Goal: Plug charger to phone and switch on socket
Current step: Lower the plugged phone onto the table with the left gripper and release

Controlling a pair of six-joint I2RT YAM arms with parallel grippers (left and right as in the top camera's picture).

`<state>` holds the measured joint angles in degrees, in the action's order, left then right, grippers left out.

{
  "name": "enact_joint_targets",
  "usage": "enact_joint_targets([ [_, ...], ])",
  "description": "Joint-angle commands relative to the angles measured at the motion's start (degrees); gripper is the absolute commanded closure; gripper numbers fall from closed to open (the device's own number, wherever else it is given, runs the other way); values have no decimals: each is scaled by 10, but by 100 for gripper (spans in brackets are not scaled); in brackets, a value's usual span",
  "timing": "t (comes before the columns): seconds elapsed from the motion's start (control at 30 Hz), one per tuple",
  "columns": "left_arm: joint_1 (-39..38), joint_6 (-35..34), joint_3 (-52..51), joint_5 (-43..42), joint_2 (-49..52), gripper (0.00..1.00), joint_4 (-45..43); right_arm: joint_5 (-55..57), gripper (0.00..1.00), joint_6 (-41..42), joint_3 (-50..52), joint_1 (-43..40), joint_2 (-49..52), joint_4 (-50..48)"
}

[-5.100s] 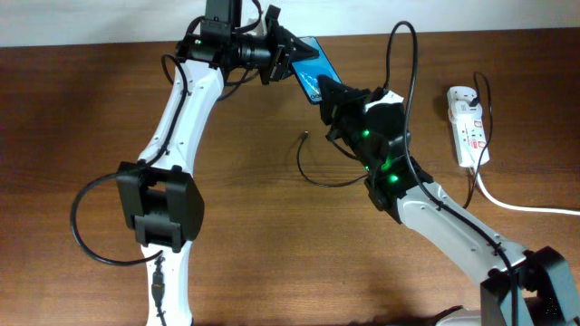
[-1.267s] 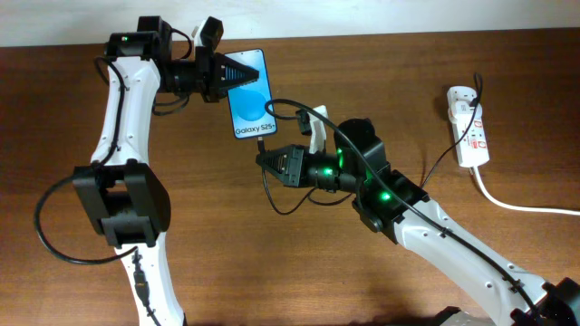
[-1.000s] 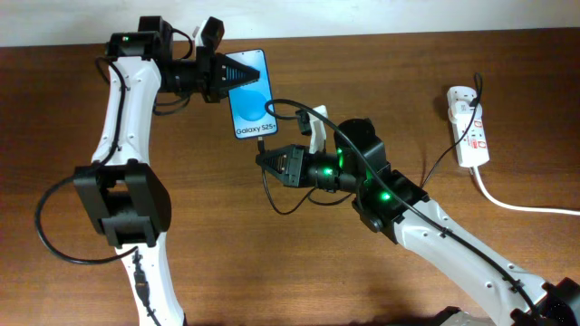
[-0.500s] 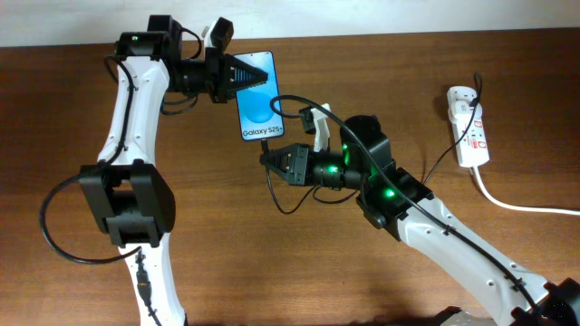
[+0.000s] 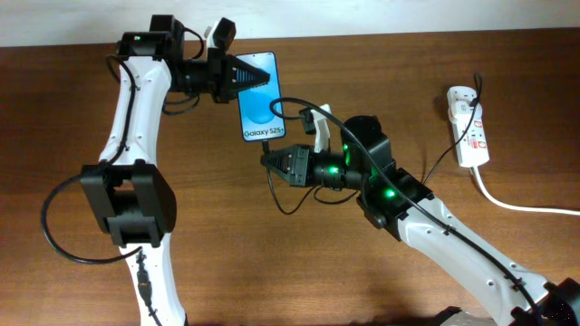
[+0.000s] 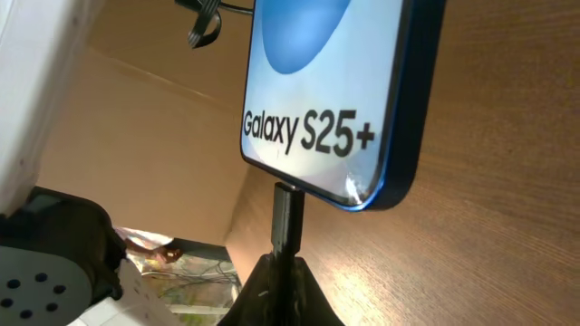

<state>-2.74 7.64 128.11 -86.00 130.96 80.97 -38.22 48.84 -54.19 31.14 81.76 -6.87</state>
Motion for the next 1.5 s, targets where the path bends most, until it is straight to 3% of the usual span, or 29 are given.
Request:
enact_joint_targets([
  [0.0,-17,-8,6,-10,-3,100,10,44,90,-17,-3,-17,0,5],
  [0.07,-17,-7,6,-10,-3,100,9,32,78,-17,-3,-40,-5,21],
  [0.3,-17,-7,6,14,-3,100,9,-50,70,-67,-3,-150,-18,101],
  [0.4,-17,-7,6,63,-3,100,9,-28,60,-97,-9,-162,-27,150],
  [0.57,-17,-7,6,214,-3,100,9,110,57,-237,-130,-162,-35,386],
  [0.73,-18,1,6,358,-3,100,9,200,57,-300,-257,-162,-36,567],
  [0.83,-27,1,-1,430,-3,100,11,205,57,-306,-260,-162,-39,581],
  [1.2,-72,1,-7,430,-3,100,-5,205,57,-306,-262,-200,-68,627],
  [1.47,-71,-81,-7,462,92,100,-85,209,57,-306,-262,-200,-68,639],
])
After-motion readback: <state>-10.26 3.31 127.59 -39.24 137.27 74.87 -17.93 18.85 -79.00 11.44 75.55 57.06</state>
